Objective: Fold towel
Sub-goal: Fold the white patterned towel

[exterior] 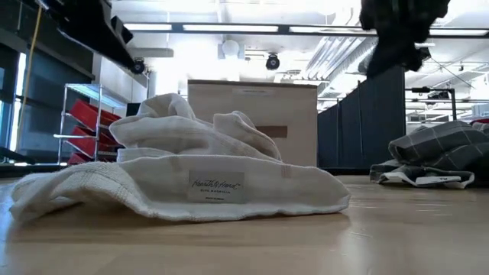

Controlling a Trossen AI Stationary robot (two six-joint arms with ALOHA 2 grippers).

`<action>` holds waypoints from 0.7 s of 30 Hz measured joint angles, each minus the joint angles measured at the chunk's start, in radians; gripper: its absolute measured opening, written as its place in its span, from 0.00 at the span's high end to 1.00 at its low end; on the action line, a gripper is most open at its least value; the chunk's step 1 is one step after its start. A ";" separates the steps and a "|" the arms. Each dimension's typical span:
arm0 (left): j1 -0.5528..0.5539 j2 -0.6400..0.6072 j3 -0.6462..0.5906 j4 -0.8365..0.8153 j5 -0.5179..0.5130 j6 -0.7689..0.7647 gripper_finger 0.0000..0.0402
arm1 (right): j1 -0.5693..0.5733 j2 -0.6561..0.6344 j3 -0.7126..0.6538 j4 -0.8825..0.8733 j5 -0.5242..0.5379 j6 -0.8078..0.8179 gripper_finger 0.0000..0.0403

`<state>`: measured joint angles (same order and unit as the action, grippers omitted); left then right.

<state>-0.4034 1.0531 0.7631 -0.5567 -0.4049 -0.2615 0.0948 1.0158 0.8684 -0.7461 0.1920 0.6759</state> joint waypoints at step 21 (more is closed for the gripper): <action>-0.004 -0.156 0.000 -0.045 -0.060 0.020 1.00 | 0.261 0.398 0.001 0.538 0.030 -0.272 0.67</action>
<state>-0.4074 0.8973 0.7635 -0.6018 -0.4648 -0.2415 0.3557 1.4137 0.8692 -0.2079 0.2223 0.4036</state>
